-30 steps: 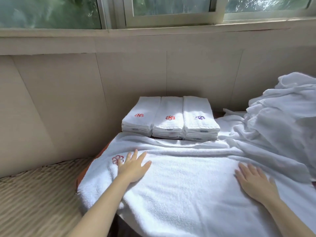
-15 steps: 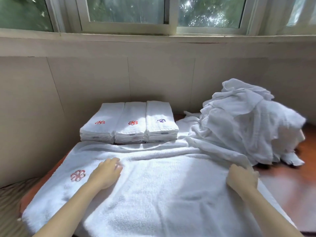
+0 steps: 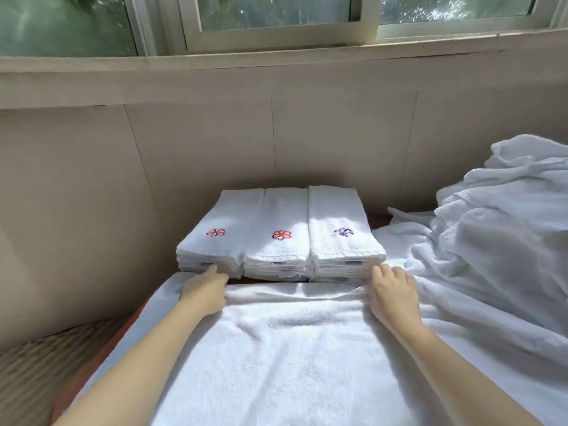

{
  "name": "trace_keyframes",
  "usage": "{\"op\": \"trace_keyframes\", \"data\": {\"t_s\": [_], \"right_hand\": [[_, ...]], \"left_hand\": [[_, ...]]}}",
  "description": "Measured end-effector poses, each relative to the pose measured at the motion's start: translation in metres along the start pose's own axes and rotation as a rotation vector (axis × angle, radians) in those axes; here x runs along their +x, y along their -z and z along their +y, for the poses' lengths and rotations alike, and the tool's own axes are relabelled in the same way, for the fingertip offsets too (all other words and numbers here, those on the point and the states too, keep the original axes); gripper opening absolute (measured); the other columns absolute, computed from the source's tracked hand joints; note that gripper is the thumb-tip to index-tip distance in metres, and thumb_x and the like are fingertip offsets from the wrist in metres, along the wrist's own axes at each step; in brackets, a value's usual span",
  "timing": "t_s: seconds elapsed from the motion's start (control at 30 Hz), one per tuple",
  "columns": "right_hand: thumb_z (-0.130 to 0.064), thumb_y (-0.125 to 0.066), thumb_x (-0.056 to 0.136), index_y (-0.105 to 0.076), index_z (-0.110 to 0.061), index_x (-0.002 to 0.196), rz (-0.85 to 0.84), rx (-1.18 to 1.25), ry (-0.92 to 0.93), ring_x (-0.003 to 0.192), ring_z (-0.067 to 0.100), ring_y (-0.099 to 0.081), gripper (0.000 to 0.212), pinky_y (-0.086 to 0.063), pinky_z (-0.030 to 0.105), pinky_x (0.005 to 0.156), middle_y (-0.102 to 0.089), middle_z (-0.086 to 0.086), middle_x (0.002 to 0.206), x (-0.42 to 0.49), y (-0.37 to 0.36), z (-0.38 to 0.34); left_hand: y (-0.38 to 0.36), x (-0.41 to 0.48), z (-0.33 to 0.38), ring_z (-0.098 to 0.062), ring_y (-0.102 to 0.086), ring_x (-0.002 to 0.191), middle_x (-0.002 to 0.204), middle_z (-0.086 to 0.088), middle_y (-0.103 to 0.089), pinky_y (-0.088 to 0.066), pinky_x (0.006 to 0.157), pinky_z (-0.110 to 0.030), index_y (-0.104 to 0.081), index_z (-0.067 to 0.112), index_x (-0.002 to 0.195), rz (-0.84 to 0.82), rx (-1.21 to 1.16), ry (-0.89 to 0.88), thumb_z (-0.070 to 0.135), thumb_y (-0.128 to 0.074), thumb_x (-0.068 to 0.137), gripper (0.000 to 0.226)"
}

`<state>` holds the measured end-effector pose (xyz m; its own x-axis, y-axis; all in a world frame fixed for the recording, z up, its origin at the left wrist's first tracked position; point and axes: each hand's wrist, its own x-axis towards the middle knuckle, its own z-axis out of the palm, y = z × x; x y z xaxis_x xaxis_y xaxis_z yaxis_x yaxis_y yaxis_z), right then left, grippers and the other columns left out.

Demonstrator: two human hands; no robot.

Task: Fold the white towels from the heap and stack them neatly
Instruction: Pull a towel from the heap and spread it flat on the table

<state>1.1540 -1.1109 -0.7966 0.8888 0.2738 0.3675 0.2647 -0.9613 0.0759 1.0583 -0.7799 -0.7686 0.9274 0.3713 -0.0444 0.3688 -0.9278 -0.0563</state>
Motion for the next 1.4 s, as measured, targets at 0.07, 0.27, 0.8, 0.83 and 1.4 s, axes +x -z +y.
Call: {"op": "trace_keyframes", "data": {"t_s": [0.07, 0.27, 0.8, 0.83, 1.4], "right_hand": [[-0.018, -0.058, 0.071, -0.051, -0.016, 0.103, -0.074, -0.035, -0.049, 0.101, 0.028, -0.053, 0.033, -0.038, 0.039, 0.087, -0.060, 0.002, 0.101, 0.007, -0.009, 0.007], [-0.030, -0.048, 0.075, -0.059, -0.037, 0.113, -0.263, -0.150, -0.042, 0.118, 0.024, -0.041, 0.040, -0.030, 0.038, 0.099, -0.050, -0.002, 0.116, 0.019, 0.002, 0.034], [0.007, -0.055, 0.075, -0.046, -0.005, 0.077, 0.213, 0.594, -0.356, 0.077, 0.036, -0.049, 0.016, -0.032, 0.036, 0.064, -0.049, 0.020, 0.080, 0.006, 0.063, 0.041], [0.008, -0.056, 0.074, -0.045, -0.005, 0.076, 0.211, 0.606, -0.347, 0.080, 0.038, -0.051, 0.017, -0.031, 0.036, 0.063, -0.046, 0.017, 0.078, -0.009, 0.054, 0.040], [0.016, -0.062, 0.065, -0.049, -0.015, 0.066, 0.067, 0.479, -0.117, 0.069, 0.039, -0.059, 0.034, -0.043, 0.038, 0.060, -0.064, 0.018, 0.080, -0.124, 0.021, 0.050]], "left_hand": [[0.006, 0.010, -0.019, -0.022, -0.056, 0.099, 0.114, -0.001, -0.052, -0.049, 0.077, -0.033, -0.055, 0.018, 0.105, -0.052, 0.082, 0.037, 0.014, -0.044, 0.086, 0.023], [0.025, 0.007, -0.080, -0.026, -0.059, 0.097, 0.097, -0.002, -0.055, -0.051, 0.082, -0.037, -0.051, 0.018, 0.080, -0.090, 0.208, 0.065, 0.010, -0.045, 0.079, 0.010], [0.038, -0.010, -0.086, -0.022, -0.040, 0.069, 0.067, -0.003, -0.045, -0.027, 0.050, -0.027, -0.045, 0.010, 0.061, 0.455, -0.824, 0.302, -0.011, -0.038, 0.079, 0.028], [0.025, -0.018, -0.090, -0.022, -0.041, 0.069, 0.067, -0.004, -0.046, -0.026, 0.050, -0.027, -0.047, 0.008, 0.062, 0.425, -0.852, 0.323, -0.012, -0.039, 0.078, 0.027], [-0.029, -0.117, -0.076, -0.029, -0.045, 0.105, 0.117, -0.007, -0.047, -0.038, 0.086, -0.038, -0.053, 0.011, 0.100, 0.399, -0.621, 0.539, 0.005, -0.044, 0.085, 0.018]]}}
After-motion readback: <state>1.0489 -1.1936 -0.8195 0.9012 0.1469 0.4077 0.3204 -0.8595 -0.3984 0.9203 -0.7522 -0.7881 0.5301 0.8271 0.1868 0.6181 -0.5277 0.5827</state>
